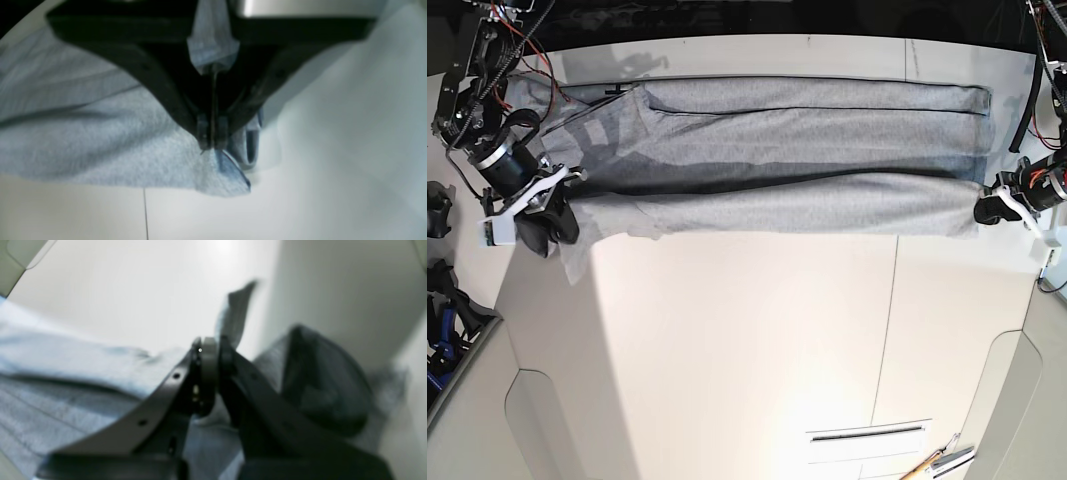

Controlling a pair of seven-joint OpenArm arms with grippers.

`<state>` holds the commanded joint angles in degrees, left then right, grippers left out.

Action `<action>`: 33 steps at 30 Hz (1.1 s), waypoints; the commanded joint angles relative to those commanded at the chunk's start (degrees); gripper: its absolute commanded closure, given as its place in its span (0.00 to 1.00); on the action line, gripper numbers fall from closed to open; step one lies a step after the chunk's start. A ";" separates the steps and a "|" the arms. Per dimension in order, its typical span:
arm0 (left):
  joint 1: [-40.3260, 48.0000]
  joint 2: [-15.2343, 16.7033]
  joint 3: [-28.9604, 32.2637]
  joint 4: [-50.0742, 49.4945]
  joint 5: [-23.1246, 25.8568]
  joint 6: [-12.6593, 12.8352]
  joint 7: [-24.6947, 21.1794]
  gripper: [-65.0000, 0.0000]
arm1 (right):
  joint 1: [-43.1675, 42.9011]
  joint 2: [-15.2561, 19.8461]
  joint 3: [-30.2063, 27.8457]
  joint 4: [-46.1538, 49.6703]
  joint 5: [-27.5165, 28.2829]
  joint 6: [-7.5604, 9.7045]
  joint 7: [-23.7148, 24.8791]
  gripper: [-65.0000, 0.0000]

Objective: Fold the T-shirt properly
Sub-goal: 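Regrasp the folded layers with both grippers and fold them over again, then release and regrasp the long folded strip at both ends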

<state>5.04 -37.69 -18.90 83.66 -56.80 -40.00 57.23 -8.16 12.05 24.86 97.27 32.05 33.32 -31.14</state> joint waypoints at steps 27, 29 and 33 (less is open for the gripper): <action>6.34 -0.26 -3.28 3.82 -4.26 0.00 8.59 1.00 | -15.21 -0.83 5.18 3.91 4.81 -0.11 -3.80 1.00; 6.93 -0.24 -5.25 3.82 -4.28 0.00 8.59 1.00 | -15.21 -0.81 5.18 2.25 4.79 -0.11 -3.34 1.00; 8.48 -0.26 -8.66 3.82 -4.61 0.00 9.07 0.90 | -15.19 -0.81 5.18 -0.50 4.83 -0.11 -1.92 0.93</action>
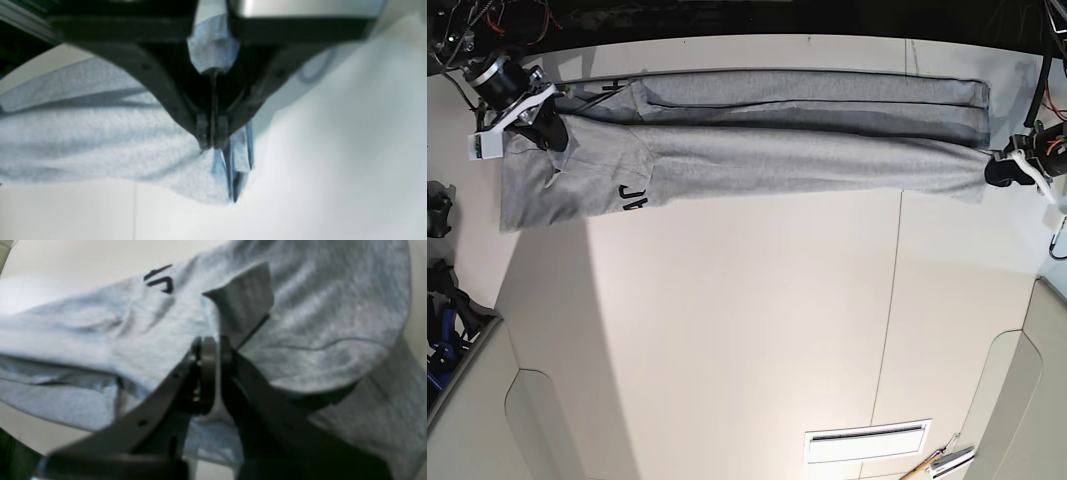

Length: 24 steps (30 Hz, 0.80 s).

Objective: Fold the T-shirt properly
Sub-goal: 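Release and regrasp the long folded strip at both ends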

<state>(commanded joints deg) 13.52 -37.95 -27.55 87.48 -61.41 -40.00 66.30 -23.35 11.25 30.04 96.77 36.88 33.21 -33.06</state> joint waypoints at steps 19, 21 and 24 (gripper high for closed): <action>8.92 2.10 -13.73 -0.02 -7.45 0.00 0.81 0.40 | 0.15 -0.02 4.48 8.15 8.11 0.04 -0.02 0.67; 9.51 3.74 -13.73 -0.02 -7.21 0.00 0.55 0.40 | 0.15 -0.48 4.44 8.17 8.76 0.04 -0.02 0.81; 9.55 5.77 -13.70 -0.07 -5.46 0.00 -1.16 0.28 | 0.15 -2.56 4.33 8.11 8.52 0.04 -0.42 1.00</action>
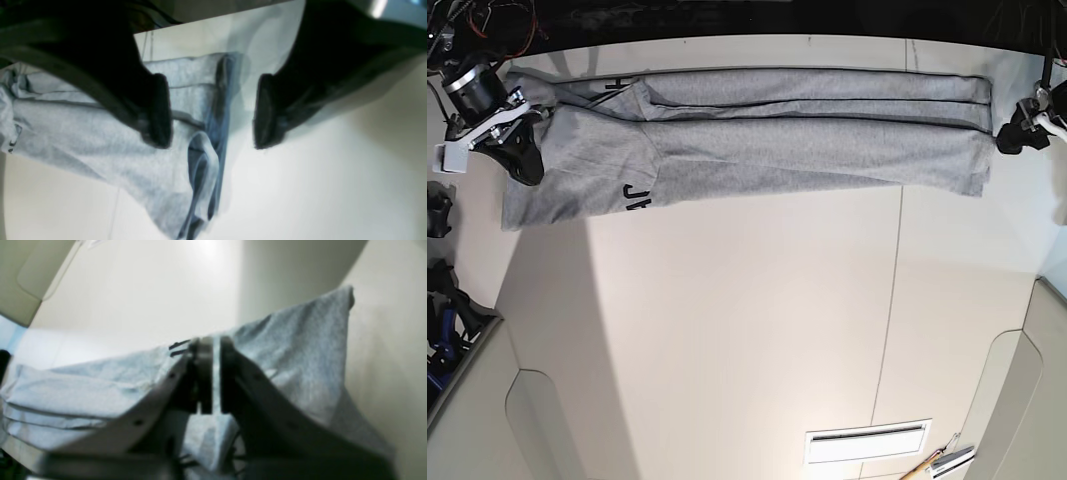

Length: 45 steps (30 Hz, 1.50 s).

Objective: Fold the T-shirt properly
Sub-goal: 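Release and regrasp the long folded strip at both ends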

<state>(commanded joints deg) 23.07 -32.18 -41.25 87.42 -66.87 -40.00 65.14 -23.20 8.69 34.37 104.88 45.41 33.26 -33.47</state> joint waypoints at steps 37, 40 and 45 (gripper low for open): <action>0.00 4.70 8.68 -0.17 15.37 0.00 -7.04 0.27 | 0.00 -1.90 -0.17 -4.35 -0.61 0.02 -0.20 1.00; 0.20 4.70 8.68 -0.17 11.41 0.00 -3.30 0.27 | 0.00 -1.90 -0.17 -4.35 -0.61 0.02 -0.20 1.00; 1.60 4.70 8.68 -0.17 7.32 0.00 -2.23 0.28 | 0.00 -1.88 -0.17 -4.35 -0.59 0.02 -0.20 1.00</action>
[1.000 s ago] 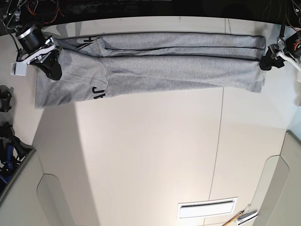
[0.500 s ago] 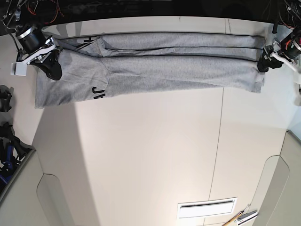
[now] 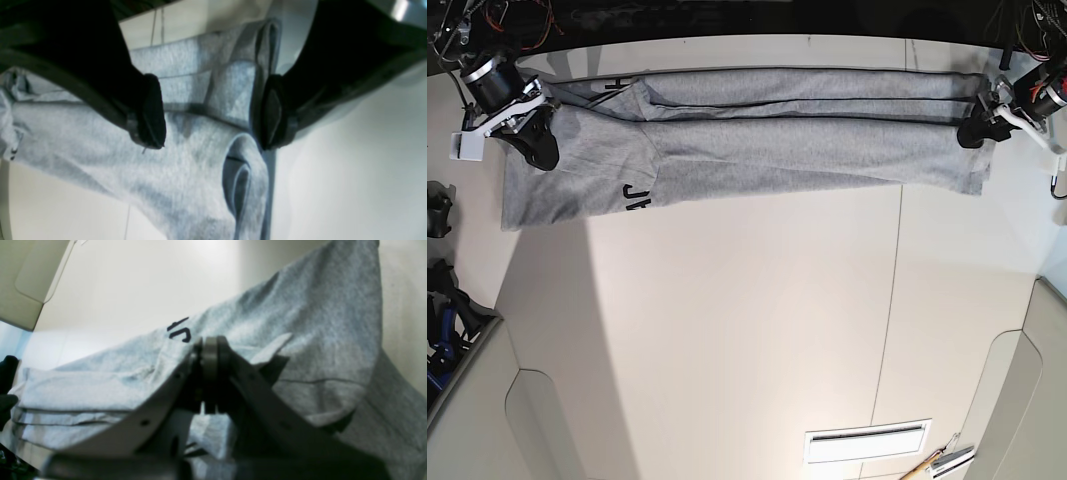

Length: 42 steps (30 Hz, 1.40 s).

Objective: Fold the T-shirt properly
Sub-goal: 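Release and regrasp the long folded strip at both ends, then fold the strip end held by the left gripper toward the right gripper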

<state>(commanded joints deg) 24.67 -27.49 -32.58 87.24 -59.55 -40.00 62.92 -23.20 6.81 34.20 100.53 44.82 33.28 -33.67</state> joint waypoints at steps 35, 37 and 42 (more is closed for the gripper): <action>-12.81 -4.70 -0.02 0.04 14.03 0.00 -9.97 1.00 | 3.82 0.00 0.24 0.02 5.75 0.17 -4.79 1.00; -13.38 -5.64 -0.02 0.20 14.21 0.00 -9.94 1.00 | 3.82 0.00 0.24 0.02 5.75 0.20 -4.76 1.00; -13.20 -5.70 0.00 4.50 10.58 0.00 -6.45 1.00 | 4.33 0.00 0.24 0.02 5.73 0.17 -4.79 1.00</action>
<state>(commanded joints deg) 11.46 -33.19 -32.58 91.74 -48.97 -40.00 56.47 -18.87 6.81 34.44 100.55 50.54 33.45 -38.46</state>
